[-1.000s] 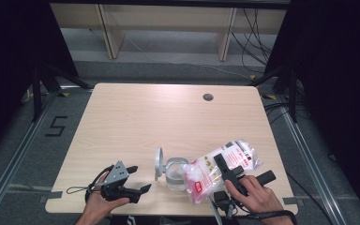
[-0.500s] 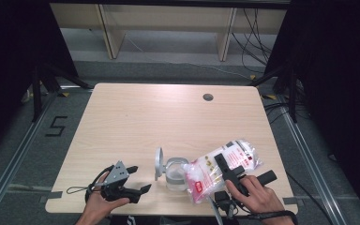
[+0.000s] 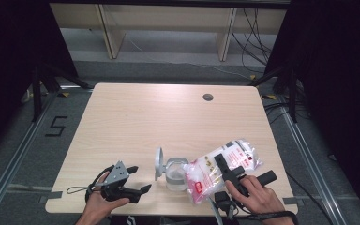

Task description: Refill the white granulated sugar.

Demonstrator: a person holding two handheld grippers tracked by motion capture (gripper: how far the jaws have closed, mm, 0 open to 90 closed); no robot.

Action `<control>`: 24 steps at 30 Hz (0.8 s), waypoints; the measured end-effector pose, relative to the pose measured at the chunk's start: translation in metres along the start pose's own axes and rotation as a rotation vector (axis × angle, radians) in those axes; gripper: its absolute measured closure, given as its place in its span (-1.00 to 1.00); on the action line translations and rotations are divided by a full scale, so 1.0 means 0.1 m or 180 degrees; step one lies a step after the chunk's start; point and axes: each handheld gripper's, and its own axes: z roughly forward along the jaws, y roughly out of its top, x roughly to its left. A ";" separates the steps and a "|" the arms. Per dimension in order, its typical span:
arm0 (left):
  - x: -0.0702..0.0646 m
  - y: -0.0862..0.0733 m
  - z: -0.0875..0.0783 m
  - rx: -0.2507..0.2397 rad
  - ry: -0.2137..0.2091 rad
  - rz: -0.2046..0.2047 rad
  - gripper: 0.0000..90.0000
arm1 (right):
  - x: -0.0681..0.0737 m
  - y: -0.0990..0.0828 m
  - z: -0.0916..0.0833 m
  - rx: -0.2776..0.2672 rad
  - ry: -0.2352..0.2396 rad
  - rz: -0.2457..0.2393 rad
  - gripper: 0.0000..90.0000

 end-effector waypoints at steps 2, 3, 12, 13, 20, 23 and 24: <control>0.00 0.00 0.00 -0.0002 -0.0012 -0.0004 -0.61 | 0.01 0.00 -0.01 0.0026 0.0010 0.0027 0.25; 0.00 0.00 0.00 -0.0003 -0.0011 -0.0003 -0.61 | 0.01 0.00 -0.01 0.0030 0.0009 0.0027 0.25; 0.00 0.00 0.00 -0.0003 -0.0012 -0.0004 -0.61 | 0.01 0.02 -0.01 0.0011 0.0003 -0.0009 0.26; 0.00 0.00 0.00 -0.0005 -0.0009 -0.0006 -0.61 | 0.01 0.02 -0.01 0.0009 0.0003 -0.0003 0.26; 0.00 0.00 0.00 -0.0005 -0.0011 -0.0002 -0.61 | 0.02 0.03 0.00 0.0017 0.0013 -0.0012 0.27; 0.00 0.00 0.00 -0.0019 -0.0011 -0.0013 -0.61 | 0.01 0.03 0.00 0.0007 0.0028 -0.0051 0.27; 0.00 0.00 0.00 -0.0021 -0.0011 -0.0013 -0.61 | 0.01 0.03 0.00 0.0009 0.0033 -0.0029 0.27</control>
